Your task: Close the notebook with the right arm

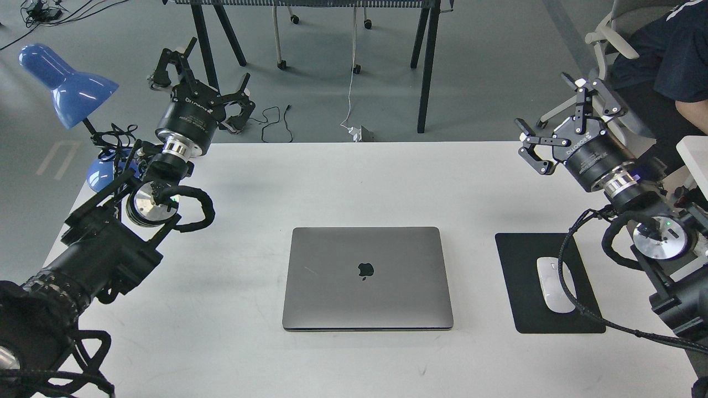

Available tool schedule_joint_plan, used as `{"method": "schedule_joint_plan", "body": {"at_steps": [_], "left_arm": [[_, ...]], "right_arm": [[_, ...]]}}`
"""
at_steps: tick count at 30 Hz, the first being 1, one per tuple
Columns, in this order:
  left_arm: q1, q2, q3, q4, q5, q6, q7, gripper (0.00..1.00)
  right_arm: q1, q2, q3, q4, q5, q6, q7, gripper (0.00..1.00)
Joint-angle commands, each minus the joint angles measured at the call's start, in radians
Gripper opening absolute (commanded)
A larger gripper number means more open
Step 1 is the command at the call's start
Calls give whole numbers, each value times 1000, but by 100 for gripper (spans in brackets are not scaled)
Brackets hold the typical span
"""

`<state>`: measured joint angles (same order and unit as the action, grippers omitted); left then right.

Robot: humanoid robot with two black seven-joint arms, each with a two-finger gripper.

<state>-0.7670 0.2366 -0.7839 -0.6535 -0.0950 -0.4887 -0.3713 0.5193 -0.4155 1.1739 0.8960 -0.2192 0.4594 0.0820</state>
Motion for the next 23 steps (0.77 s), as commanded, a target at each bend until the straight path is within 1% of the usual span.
{"method": "schedule_joint_plan", "body": {"at_steps": [1, 3, 4, 8, 11, 23], "left_arm": [[0, 0, 0, 0, 0, 0, 0, 100], [0, 0, 0, 0, 0, 0, 0, 100], [0, 0, 0, 0, 0, 0, 0, 100], [0, 1, 0, 0, 0, 0, 0, 100], [0, 0, 0, 0, 0, 0, 0, 100], [0, 0, 2, 0, 0, 0, 0, 100]], "right_arm": [[45, 1, 3, -118, 133, 5, -54, 100], [67, 6, 1, -167, 249, 4, -108, 100], [74, 9, 0, -190, 291, 5, -117, 100], [81, 15, 7, -227, 328, 4, -117, 100], [81, 37, 7, -227, 330, 4, -114, 100], [153, 40, -16, -223, 328, 1, -117, 100]]}}
